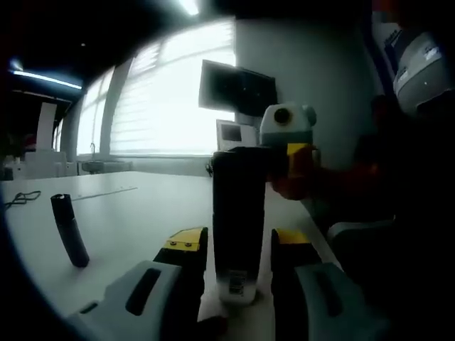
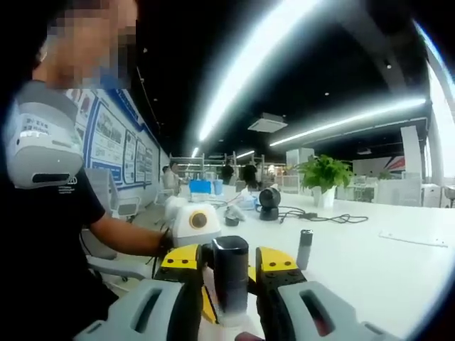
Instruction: Pick up cosmetic bottle twist off cap place on table pick up cap screw tight cap place on table
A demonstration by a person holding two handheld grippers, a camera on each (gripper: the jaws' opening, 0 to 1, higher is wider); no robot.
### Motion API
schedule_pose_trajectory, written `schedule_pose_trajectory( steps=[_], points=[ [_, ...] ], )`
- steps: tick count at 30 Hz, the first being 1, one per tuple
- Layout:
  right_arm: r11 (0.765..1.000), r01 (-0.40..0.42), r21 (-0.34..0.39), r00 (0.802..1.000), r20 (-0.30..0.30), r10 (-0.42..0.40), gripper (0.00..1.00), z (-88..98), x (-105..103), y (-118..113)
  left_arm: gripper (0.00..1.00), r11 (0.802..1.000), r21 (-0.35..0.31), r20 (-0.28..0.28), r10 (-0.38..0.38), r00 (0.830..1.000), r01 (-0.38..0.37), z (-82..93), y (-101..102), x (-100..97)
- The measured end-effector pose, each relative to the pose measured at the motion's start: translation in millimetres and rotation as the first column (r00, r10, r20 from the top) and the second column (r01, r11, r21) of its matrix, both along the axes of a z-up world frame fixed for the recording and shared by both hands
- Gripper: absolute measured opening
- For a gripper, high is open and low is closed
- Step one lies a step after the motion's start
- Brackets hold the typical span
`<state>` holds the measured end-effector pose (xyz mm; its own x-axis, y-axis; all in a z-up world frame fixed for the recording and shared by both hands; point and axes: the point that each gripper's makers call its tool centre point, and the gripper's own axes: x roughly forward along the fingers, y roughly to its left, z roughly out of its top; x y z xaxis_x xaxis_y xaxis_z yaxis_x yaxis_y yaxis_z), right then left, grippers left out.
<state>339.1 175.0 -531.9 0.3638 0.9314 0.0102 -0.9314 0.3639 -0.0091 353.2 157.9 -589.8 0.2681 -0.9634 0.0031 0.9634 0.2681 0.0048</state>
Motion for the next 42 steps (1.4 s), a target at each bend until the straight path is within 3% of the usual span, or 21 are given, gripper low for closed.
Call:
schedule_pose_trajectory(
  steps=[9,19,31,42],
  points=[
    [1.000,-0.003,0.001,1.000,-0.003,0.003,0.25,-2.0,0.4,1.0,0.20,1.000,-0.014,0.003,0.006,1.000,-0.006,2.7,1.5,0.6],
    [1.000,0.020,0.019,1.000,0.001,-0.020,0.25,2.7,-9.4,-12.7,0.21,1.000,-0.017,-0.004,0.012,1.000,-0.012,3.5,2.6,1.2],
    [0.992,0.110,0.056,0.994,-0.010,-0.110,0.24,-1.7,-21.2,-43.2,0.18,0.999,-0.025,0.003,0.021,1.000,-0.021,5.5,4.3,0.5],
    [0.985,0.154,0.079,0.988,-0.019,-0.153,0.24,-3.5,-23.2,-55.3,0.15,0.999,-0.024,0.004,0.042,0.999,-0.042,8.6,1.1,1.1]
  ],
)
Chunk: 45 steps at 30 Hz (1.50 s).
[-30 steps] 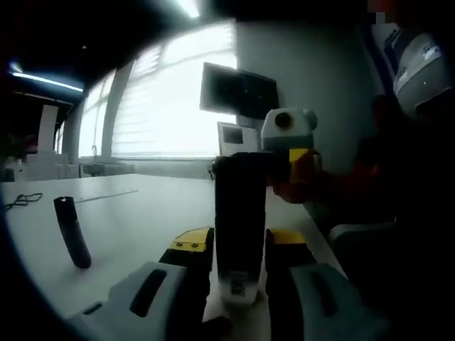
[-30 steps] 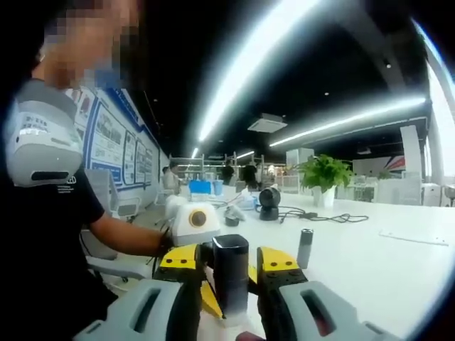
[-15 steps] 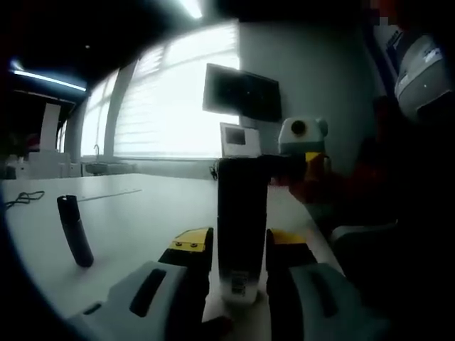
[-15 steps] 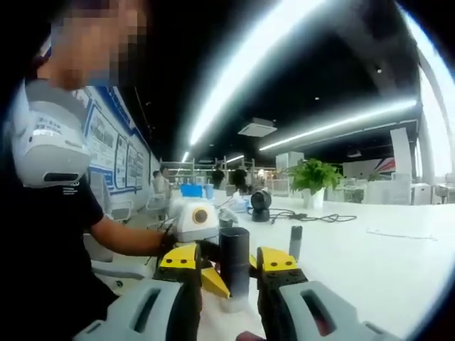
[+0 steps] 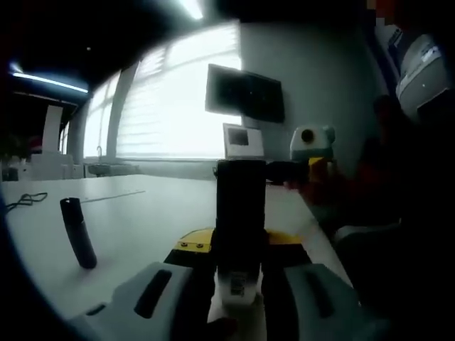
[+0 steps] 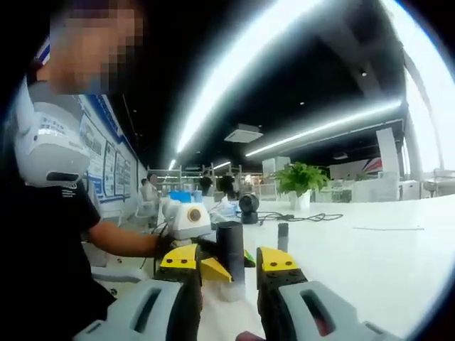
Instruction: Pick up cosmetic bottle twist off cap place on table pick up cap screw tight cap place on table
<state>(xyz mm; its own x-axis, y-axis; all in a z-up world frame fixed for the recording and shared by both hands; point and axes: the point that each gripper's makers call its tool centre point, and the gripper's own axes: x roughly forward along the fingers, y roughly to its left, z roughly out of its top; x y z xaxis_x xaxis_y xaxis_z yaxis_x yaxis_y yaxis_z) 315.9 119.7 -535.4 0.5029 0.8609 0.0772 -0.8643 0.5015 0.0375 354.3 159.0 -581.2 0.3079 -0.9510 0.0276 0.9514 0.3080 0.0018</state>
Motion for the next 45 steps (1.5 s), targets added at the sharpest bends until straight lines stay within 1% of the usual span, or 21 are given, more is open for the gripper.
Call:
schedule_pose_trajectory(
  steps=[4,6,10,16,20,23,25,30,32,34,35,37,41,43,45],
  points=[
    [1.000,0.007,-0.001,1.000,-0.001,-0.007,0.24,-1.5,-1.2,-3.3,0.14,1.000,-0.028,-0.020,0.005,1.000,-0.006,4.8,0.6,3.3],
    [1.000,0.012,-0.004,1.000,0.000,-0.012,0.24,-2.3,-1.5,-6.0,0.14,1.000,-0.022,-0.030,0.016,0.999,-0.017,3.3,-0.5,6.3],
    [1.000,0.026,-0.001,1.000,0.005,-0.026,0.24,-2.4,-1.7,-13.5,0.14,1.000,-0.004,-0.024,0.028,0.999,-0.028,1.0,-2.0,8.8],
    [0.999,0.053,-0.001,0.999,0.006,-0.053,0.24,-4.4,0.2,-24.4,0.14,0.999,-0.020,-0.023,0.047,0.999,-0.047,8.2,-4.3,15.3],
    [0.998,0.065,0.006,0.998,0.008,-0.065,0.24,-4.7,-0.5,-29.9,0.14,0.998,-0.018,-0.010,0.058,0.998,-0.058,13.5,-5.7,27.2],
    [0.997,0.074,0.010,0.997,0.009,-0.075,0.24,-5.4,-0.3,-33.4,0.14,0.997,-0.021,-0.001,0.079,0.997,-0.079,17.5,-8.3,36.9],
    [0.997,0.080,0.014,0.997,0.008,-0.080,0.24,-6.0,0.4,-35.6,0.14,0.995,-0.013,0.002,0.098,0.995,-0.098,16.8,-10.2,46.1],
    [0.996,0.091,0.023,0.996,0.006,-0.091,0.24,-7.3,1.4,-39.1,0.14,0.991,-0.009,-0.011,0.131,0.991,-0.131,13.8,-14.6,64.5],
    [0.995,0.095,0.024,0.995,0.001,-0.095,0.24,-8.7,2.3,-40.3,0.14,0.988,-0.003,-0.013,0.154,0.988,-0.154,12.7,-16.6,74.7],
    [0.995,0.099,0.025,0.995,0.000,-0.099,0.24,-9.9,3.3,-42.4,0.14,0.986,-0.008,-0.020,0.166,0.986,-0.166,13.3,-18.1,79.4],
    [0.994,0.101,0.028,0.995,-0.002,-0.101,0.24,-10.4,3.6,-43.3,0.14,0.982,-0.018,-0.024,0.186,0.982,-0.186,14.7,-18.1,85.6],
    [0.994,0.107,0.033,0.994,-0.005,-0.107,0.24,-11.0,4.1,-45.2,0.14,0.980,-0.031,-0.038,0.195,0.980,-0.197,15.4,-19.7,93.3],
    [0.993,0.117,0.035,0.993,-0.008,-0.117,0.24,-13.3,4.2,-49.1,0.14,0.974,-0.025,-0.033,0.224,0.974,-0.225,12.8,-24.9,105.2],
    [0.992,0.123,0.040,0.992,-0.010,-0.123,0.24,-13.6,4.4,-51.5,0.14,0.968,-0.026,-0.062,0.246,0.967,-0.248,10.4,-25.0,113.2],
    [0.991,0.128,0.048,0.992,-0.015,-0.128,0.24,-13.8,4.9,-53.1,0.14,0.965,-0.022,-0.046,0.262,0.964,-0.263,8.9,-25.9,119.2]
  ],
)
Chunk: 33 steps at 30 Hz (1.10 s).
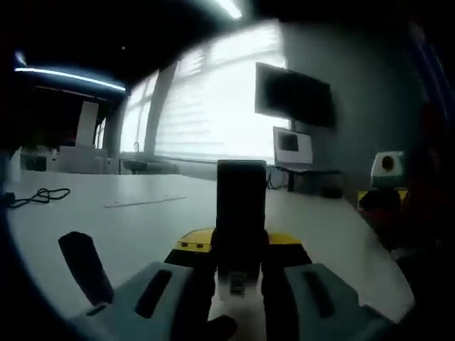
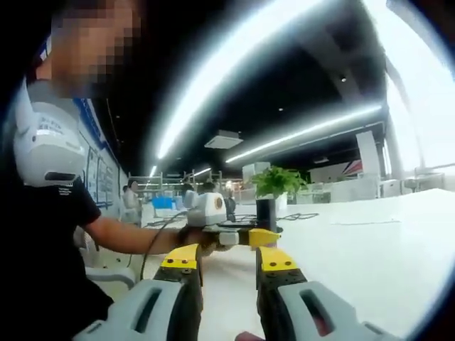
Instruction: Pick up cosmetic bottle twist off cap place on table pick up cap screw tight cap place on table
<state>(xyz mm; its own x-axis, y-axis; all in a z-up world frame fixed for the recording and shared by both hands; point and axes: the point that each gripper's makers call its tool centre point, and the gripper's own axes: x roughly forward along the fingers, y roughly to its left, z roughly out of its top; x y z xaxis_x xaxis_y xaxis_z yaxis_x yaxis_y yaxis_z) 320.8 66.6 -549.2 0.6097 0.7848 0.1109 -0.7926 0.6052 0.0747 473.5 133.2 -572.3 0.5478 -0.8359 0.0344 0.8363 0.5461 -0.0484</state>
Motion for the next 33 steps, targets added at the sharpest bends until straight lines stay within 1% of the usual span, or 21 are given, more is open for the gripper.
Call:
schedule_pose_trajectory(
  steps=[2,5,8,10,13,14,16,21,27,29,33],
  points=[
    [1.000,0.004,0.004,1.000,0.000,-0.004,0.23,-0.3,0.6,-0.9,0.14,1.000,0.025,0.015,0.019,1.000,-0.019,-2.1,-0.6,5.3],
    [1.000,0.003,0.012,1.000,-0.004,-0.003,0.23,-1.7,1.7,0.0,0.14,0.998,0.044,0.043,0.049,0.998,-0.051,-2.1,-2.2,12.9],
    [1.000,0.002,0.010,1.000,-0.008,-0.002,0.23,-4.0,2.7,0.6,0.14,0.998,0.037,0.030,0.053,0.998,-0.054,-4.3,-5.5,17.8],
    [1.000,0.005,0.008,1.000,-0.011,-0.005,0.23,-5.5,3.8,-0.1,0.14,0.997,0.050,0.029,0.053,0.998,-0.054,-9.0,-9.0,19.1],
    [1.000,0.009,0.015,1.000,-0.017,-0.008,0.23,-6.1,4.9,-0.7,0.14,0.996,0.054,0.023,0.068,0.997,-0.069,-15.4,-8.7,23.9],
    [1.000,0.009,0.017,1.000,-0.018,-0.009,0.23,-6.1,5.0,-0.7,0.14,0.996,0.039,0.017,0.074,0.997,-0.075,-15.8,-6.7,24.9],
    [1.000,0.008,0.018,1.000,-0.019,-0.007,0.23,-6.1,4.8,-0.2,0.14,0.997,0.035,0.015,0.074,0.997,-0.075,-16.2,-4.8,25.9],
    [1.000,0.005,0.015,1.000,-0.021,-0.004,0.23,-7.3,5.4,0.6,0.14,0.995,0.042,0.035,0.088,0.995,-0.090,-16.9,-3.5,27.7],
    [1.000,0.003,0.016,1.000,-0.024,-0.003,0.23,-8.9,6.6,3.7,0.15,0.993,0.049,0.046,0.104,0.993,-0.107,-17.0,-4.2,31.3],
    [1.000,0.001,0.015,1.000,-0.025,0.000,0.23,-9.1,6.6,5.1,0.15,0.993,0.035,0.030,0.112,0.993,-0.113,-17.5,-3.1,33.9],
    [1.000,-0.001,0.008,1.000,-0.024,0.001,0.23,-9.1,6.5,6.1,0.15,0.993,0.036,0.021,0.112,0.993,-0.113,-18.3,-4.8,35.6]
  ],
)
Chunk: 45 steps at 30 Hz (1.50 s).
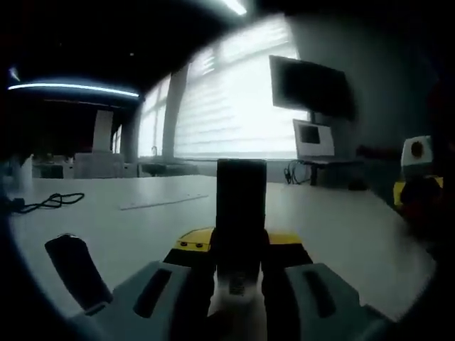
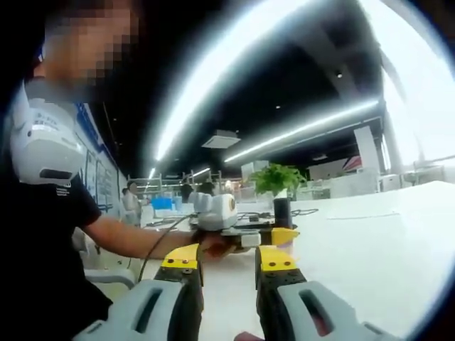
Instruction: Pick up cosmetic bottle twist off cap place on table pick up cap screw tight cap place on table
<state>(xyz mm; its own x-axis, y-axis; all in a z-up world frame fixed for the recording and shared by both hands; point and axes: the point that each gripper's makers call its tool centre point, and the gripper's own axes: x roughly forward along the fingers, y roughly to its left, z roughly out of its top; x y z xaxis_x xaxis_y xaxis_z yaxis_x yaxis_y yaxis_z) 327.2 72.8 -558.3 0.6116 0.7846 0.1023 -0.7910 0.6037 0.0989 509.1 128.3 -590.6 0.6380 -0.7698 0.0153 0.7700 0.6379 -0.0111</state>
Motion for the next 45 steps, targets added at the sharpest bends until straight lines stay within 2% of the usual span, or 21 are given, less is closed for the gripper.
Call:
schedule_pose_trajectory(
  steps=[6,16,20,25,29,38,41,43,45],
  points=[
    [1.000,0.002,-0.002,1.000,0.000,-0.002,0.23,0.6,-0.1,-0.7,0.22,1.000,-0.015,-0.002,-0.006,1.000,0.006,3.5,-0.9,-2.4],
    [1.000,0.003,0.000,1.000,-0.002,-0.003,0.23,0.8,-0.7,-1.3,0.23,1.000,-0.025,-0.024,0.013,1.000,-0.013,7.1,0.7,-7.4],
    [1.000,0.005,0.001,1.000,0.000,-0.005,0.23,1.8,-0.8,-1.7,0.24,0.999,0.029,-0.003,0.019,1.000,-0.019,10.5,2.2,-14.6],
    [1.000,0.007,0.002,1.000,0.002,-0.007,0.23,2.6,-1.8,-0.8,0.25,0.995,0.080,0.013,0.062,0.998,-0.063,15.9,20.1,-19.6],
    [1.000,0.010,-0.003,1.000,0.008,-0.010,0.23,4.1,-2.9,-0.5,0.25,0.993,0.088,0.027,0.074,0.997,-0.076,20.9,30.4,-26.3],
    [0.997,0.069,-0.020,0.997,0.017,-0.069,0.23,8.0,-1.1,-10.0,0.25,0.994,0.058,0.052,0.087,0.995,-0.090,41.7,53.0,-60.6],
    [0.993,0.113,-0.040,0.994,0.012,-0.113,0.23,6.6,1.6,-17.1,0.24,0.990,0.079,0.063,0.116,0.991,-0.120,41.8,66.1,-69.4],
    [0.986,0.149,-0.073,0.989,0.012,-0.149,0.23,3.2,4.7,-22.6,0.24,0.989,0.064,0.060,0.131,0.990,-0.135,43.3,75.8,-74.2],
    [0.984,0.162,-0.075,0.987,0.008,-0.161,0.23,2.0,5.3,-25.2,0.24,0.986,0.052,0.053,0.156,0.986,-0.158,44.3,88.2,-79.2]
  ],
)
